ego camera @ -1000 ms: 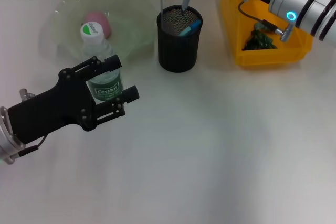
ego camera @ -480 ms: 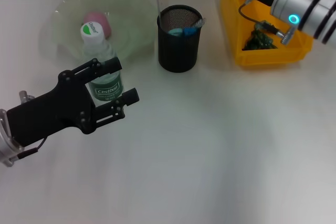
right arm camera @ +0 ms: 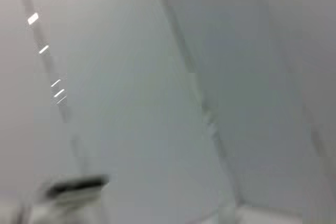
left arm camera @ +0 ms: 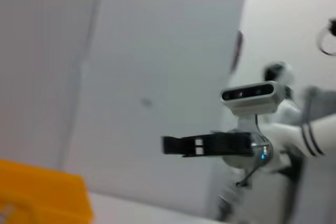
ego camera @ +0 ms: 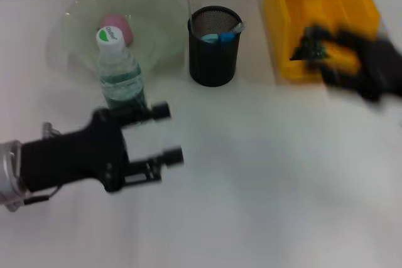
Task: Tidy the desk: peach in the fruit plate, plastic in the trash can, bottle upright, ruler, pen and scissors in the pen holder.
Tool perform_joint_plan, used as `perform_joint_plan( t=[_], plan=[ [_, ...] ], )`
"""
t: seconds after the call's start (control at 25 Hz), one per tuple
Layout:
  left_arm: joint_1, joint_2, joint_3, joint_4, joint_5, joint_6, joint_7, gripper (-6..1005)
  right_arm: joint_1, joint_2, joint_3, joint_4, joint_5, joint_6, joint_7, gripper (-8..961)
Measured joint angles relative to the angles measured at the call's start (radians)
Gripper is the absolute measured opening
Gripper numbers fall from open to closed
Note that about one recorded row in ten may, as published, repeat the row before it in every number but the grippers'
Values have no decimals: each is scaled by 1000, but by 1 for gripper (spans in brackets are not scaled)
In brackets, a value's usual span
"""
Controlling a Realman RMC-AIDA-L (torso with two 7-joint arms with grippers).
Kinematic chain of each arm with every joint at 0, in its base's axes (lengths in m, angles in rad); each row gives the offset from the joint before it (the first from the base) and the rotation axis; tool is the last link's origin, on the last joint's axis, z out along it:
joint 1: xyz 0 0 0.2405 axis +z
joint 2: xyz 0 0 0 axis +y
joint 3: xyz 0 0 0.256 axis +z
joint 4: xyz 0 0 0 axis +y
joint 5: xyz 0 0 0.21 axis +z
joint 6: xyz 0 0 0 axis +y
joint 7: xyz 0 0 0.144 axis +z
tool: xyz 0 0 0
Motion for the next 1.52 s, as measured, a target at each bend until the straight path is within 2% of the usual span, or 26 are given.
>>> perform_joint_plan(
  t=[0.04, 0.16, 0.24, 0.36, 0.4, 0.6, 1.24, 1.52],
  plan=[
    [-2, 0, 16, 10, 16, 3, -13, 750, 0, 0, 0, 0, 0, 0, 0, 727],
    [-14, 0, 51, 32, 66, 19, -33, 750, -44, -2, 157, 36, -240, -174, -116, 730],
    [-21, 0, 56, 31, 98, 19, -30, 750, -74, 10, 231, 45, -388, -267, -209, 729],
    [-24, -2, 56, 28, 121, 11, -24, 750, -94, 20, 247, 46, -450, -305, -252, 728],
    [-20, -5, 54, 33, 126, 11, -24, 750, -107, 28, 244, 47, -461, -310, -264, 728],
    [-21, -6, 57, 28, 126, 16, -31, 750, -118, 39, 249, 56, -488, -307, -275, 727],
    [-24, -5, 53, 38, 124, 52, -63, 766, -116, 43, 251, 62, -492, -310, -277, 725],
    [-7, 19, 50, 41, 126, 78, -73, 766, -106, 51, 253, 62, -489, -309, -278, 726]
  ],
)
